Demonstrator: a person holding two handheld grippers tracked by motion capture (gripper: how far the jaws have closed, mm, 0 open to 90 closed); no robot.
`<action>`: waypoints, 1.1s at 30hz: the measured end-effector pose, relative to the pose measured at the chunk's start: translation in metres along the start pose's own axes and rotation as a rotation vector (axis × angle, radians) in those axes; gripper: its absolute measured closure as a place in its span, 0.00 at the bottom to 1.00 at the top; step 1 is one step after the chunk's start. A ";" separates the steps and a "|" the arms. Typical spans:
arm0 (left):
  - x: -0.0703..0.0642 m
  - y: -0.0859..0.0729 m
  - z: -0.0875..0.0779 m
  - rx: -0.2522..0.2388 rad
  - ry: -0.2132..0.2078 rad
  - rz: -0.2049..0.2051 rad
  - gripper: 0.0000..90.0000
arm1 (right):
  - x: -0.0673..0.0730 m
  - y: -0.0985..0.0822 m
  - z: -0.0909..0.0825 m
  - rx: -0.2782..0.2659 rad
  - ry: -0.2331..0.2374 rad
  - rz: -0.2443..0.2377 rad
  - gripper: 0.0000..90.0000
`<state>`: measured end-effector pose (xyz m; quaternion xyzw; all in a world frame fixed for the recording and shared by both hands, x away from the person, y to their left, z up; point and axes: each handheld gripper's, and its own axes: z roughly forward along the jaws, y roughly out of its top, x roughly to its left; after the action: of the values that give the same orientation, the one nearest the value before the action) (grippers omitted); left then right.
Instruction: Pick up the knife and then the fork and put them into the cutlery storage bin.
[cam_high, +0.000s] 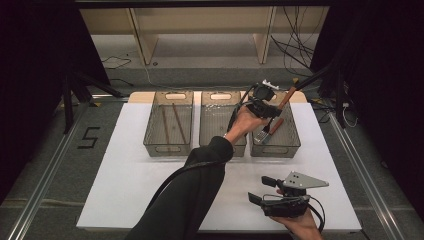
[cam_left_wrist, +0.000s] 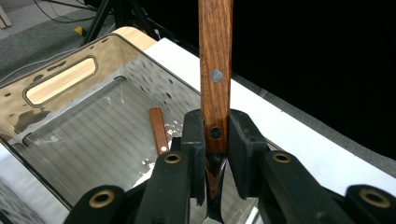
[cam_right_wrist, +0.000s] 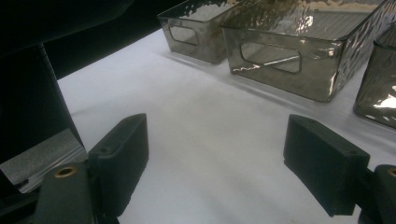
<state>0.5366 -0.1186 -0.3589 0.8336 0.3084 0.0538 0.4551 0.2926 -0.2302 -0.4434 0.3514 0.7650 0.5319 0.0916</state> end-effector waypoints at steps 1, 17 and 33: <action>0.000 -0.001 0.002 -0.002 -0.001 -0.009 0.85 | 0.000 0.000 0.000 0.000 0.000 0.000 0.26; 0.001 -0.011 0.016 0.013 0.024 -0.022 0.85 | 0.001 0.000 0.000 -0.001 0.002 -0.003 0.26; 0.006 -0.011 -0.012 0.016 0.024 -0.043 0.53 | 0.001 0.000 0.000 0.004 -0.003 -0.003 0.26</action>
<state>0.5316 -0.1018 -0.3619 0.8295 0.3322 0.0515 0.4459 0.2923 -0.2296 -0.4438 0.3515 0.7664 0.5296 0.0929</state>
